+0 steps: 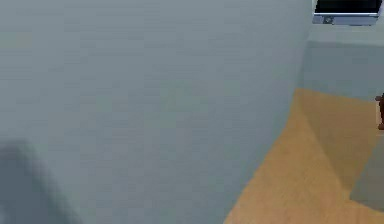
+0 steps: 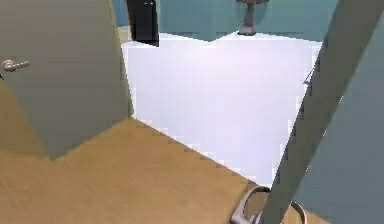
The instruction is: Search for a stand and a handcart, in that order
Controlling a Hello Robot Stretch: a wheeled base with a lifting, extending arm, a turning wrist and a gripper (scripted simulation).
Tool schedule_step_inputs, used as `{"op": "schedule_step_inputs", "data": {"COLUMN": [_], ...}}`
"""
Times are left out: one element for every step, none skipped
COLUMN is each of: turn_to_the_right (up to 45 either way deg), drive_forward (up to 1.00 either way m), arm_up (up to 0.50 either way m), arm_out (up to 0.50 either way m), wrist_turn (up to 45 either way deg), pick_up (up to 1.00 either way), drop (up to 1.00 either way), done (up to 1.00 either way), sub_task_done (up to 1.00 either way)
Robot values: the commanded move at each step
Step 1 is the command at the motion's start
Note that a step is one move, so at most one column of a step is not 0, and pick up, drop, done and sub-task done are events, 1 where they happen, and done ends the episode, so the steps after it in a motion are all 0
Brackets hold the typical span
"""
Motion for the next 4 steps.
{"op": "schedule_step_inputs", "data": {"turn_to_the_right": [45.0,33.0,0.0,3.0], "drive_forward": [0.0,0.0,1.0,0.0], "arm_up": [0.0,0.0,0.0,0.0], "arm_out": [0.0,0.0,0.0,0.0], "wrist_turn": [0.0,0.0,0.0,0.0], "pick_up": [0.0,0.0,0.0,0.0], "drop": [0.0,0.0,0.0,0.0], "done": [0.0,0.0,0.0,0.0], "sub_task_done": [0.0,0.0,0.0,0.0]}}
